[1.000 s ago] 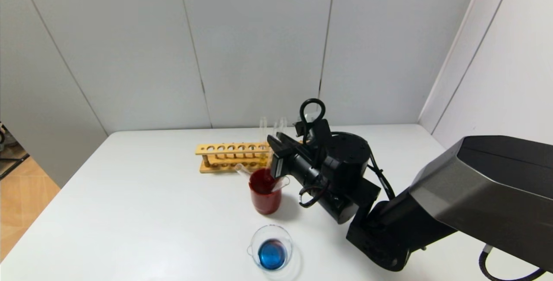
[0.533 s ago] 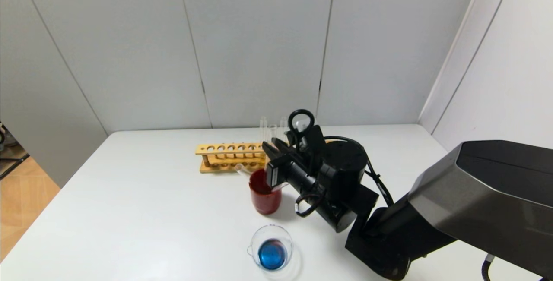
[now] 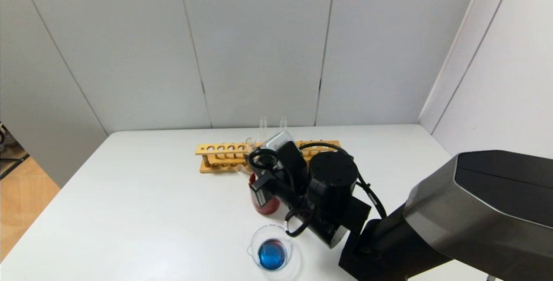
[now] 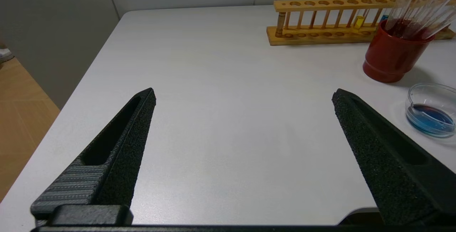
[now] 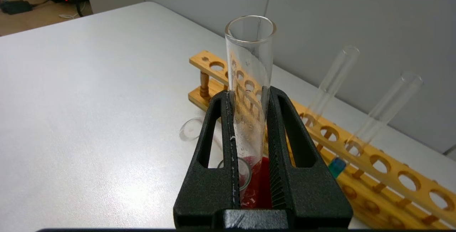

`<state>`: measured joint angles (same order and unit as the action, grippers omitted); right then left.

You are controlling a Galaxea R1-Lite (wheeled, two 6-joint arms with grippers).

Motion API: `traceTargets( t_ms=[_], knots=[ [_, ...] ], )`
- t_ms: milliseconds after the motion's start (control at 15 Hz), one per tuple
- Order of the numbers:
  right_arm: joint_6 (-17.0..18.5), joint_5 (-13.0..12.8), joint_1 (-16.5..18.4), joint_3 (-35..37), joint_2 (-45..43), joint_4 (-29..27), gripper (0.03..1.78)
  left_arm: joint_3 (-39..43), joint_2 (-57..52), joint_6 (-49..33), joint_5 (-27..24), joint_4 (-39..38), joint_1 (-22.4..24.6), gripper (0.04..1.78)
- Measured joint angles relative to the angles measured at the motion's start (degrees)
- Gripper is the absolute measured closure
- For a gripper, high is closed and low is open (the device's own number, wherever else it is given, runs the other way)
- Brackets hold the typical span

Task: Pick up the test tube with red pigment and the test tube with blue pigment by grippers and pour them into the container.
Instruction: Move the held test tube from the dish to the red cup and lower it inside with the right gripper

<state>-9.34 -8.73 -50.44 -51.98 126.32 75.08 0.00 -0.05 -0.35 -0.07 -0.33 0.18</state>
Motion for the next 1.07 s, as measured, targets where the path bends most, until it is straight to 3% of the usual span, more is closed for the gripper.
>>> traceTargets(
  t_ms=[333, 667, 1067],
  knots=[
    [0.09, -0.04, 0.01, -0.69, -0.44, -0.02, 1.49, 0.0, 0.0, 0.0, -0.02, 0.02, -0.02, 0.07],
    [0.8, -0.2, 2.13, -0.66, -1.87, -0.02, 1.49, 0.0, 0.0, 0.0, 0.0, 0.0, 0.02, 0.07],
    [6.92, 0.0, 4.23, 1.13, -2.73, -0.06, 1.49, 0.0, 0.0, -0.02, -0.02, 0.02, 0.0, 0.07]
  ],
)
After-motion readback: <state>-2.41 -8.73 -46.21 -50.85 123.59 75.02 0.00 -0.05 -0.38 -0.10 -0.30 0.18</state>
